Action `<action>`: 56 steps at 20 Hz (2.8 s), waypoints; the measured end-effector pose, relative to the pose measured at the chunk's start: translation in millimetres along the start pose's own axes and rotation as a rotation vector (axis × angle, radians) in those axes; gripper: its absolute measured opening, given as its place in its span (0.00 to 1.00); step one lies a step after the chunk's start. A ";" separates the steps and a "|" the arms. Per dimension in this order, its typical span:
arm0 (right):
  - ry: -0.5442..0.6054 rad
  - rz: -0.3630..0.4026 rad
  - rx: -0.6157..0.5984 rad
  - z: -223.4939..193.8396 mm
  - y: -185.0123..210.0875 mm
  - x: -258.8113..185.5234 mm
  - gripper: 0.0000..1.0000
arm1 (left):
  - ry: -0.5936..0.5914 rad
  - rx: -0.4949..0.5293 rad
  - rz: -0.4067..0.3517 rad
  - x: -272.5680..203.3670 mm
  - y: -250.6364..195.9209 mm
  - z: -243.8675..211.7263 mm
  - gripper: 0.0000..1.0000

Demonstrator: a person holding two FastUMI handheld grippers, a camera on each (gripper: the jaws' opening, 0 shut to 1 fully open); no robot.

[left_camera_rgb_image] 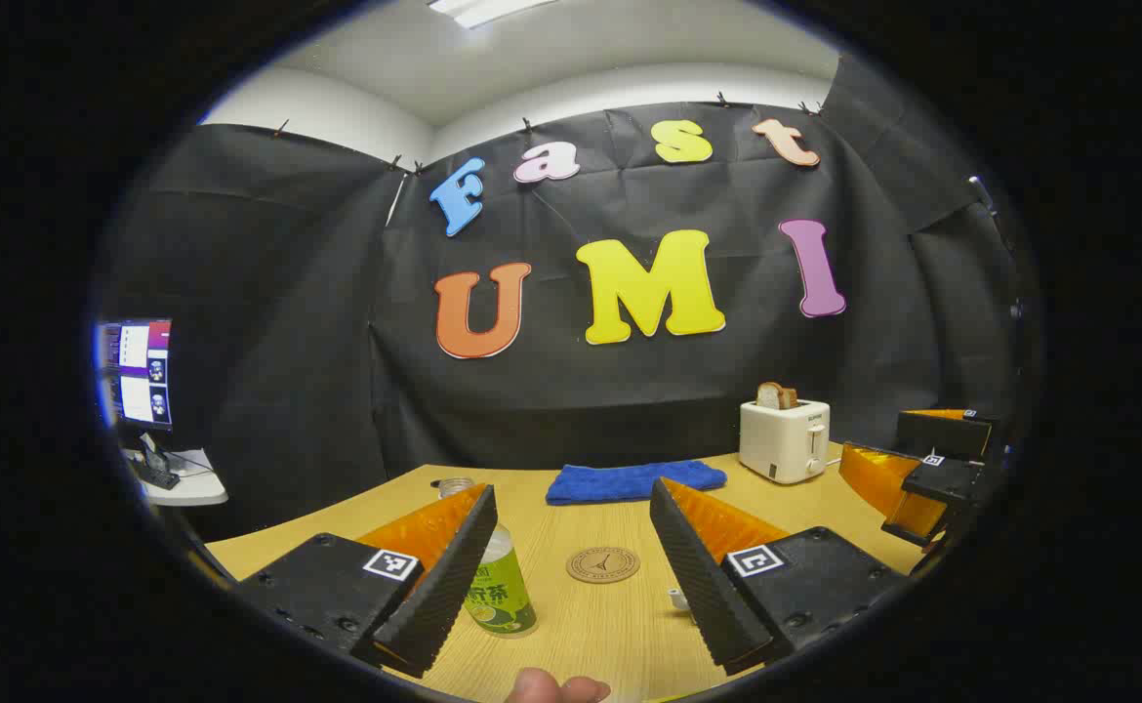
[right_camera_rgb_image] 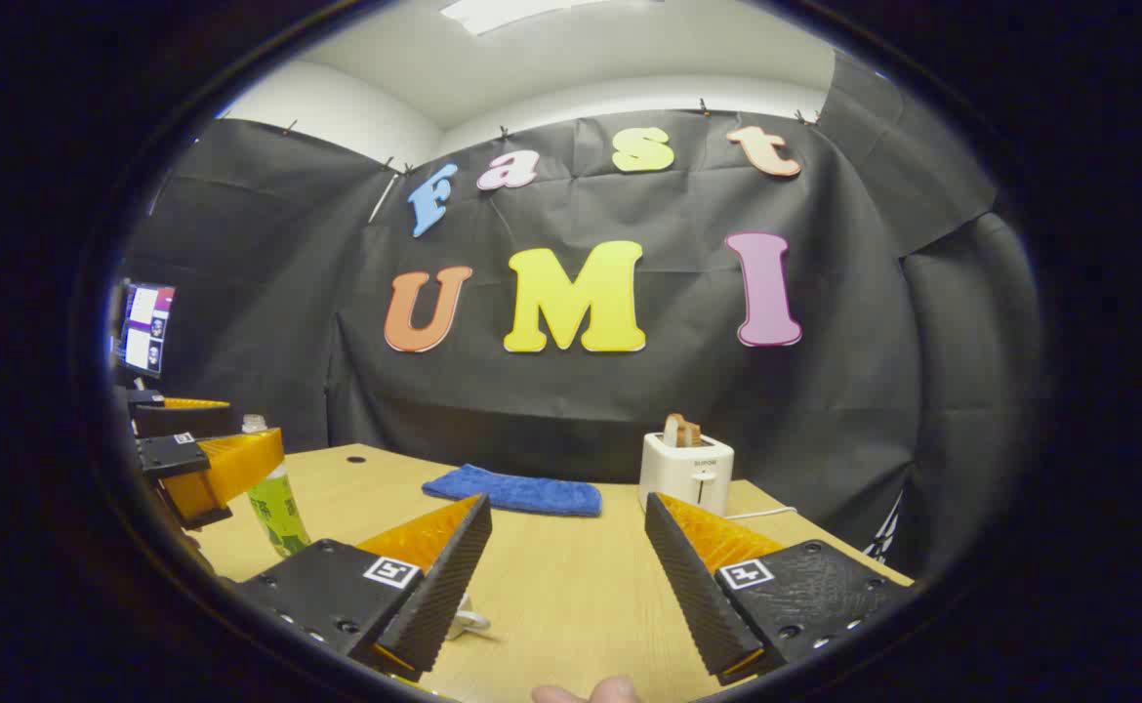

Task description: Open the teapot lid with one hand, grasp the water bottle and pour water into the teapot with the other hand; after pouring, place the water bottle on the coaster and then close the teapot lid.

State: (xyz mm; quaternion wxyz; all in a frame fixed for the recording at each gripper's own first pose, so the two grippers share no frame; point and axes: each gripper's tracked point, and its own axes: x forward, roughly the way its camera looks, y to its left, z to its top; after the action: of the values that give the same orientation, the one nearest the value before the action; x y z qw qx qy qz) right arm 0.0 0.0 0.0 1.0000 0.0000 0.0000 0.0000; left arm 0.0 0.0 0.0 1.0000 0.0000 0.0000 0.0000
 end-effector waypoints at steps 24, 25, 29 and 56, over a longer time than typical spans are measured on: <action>0.161 0.142 0.004 -59.4 80.0 4.9 0.97 | 0.063 -0.049 0.042 -10.4 53.4 -32.3 0.99; 0.173 0.146 0.005 -63.7 85.3 6.7 0.97 | 0.066 -0.055 0.042 -10.6 56.2 -33.6 0.99; 0.215 0.129 0.010 -80.8 101.3 17.5 0.95 | 0.079 -0.071 0.040 -12.5 63.5 -39.6 0.99; 0.256 0.084 0.008 -101.5 127.6 41.2 0.01 | 0.107 -0.102 -0.001 -0.1 84.0 -60.6 0.99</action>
State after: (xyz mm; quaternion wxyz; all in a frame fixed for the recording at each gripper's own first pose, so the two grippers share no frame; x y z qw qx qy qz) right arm 41.2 127.6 -101.5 0.9909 0.0038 0.1277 0.0416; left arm -0.1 84.0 -60.6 0.9973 -0.0510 0.0535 -0.0006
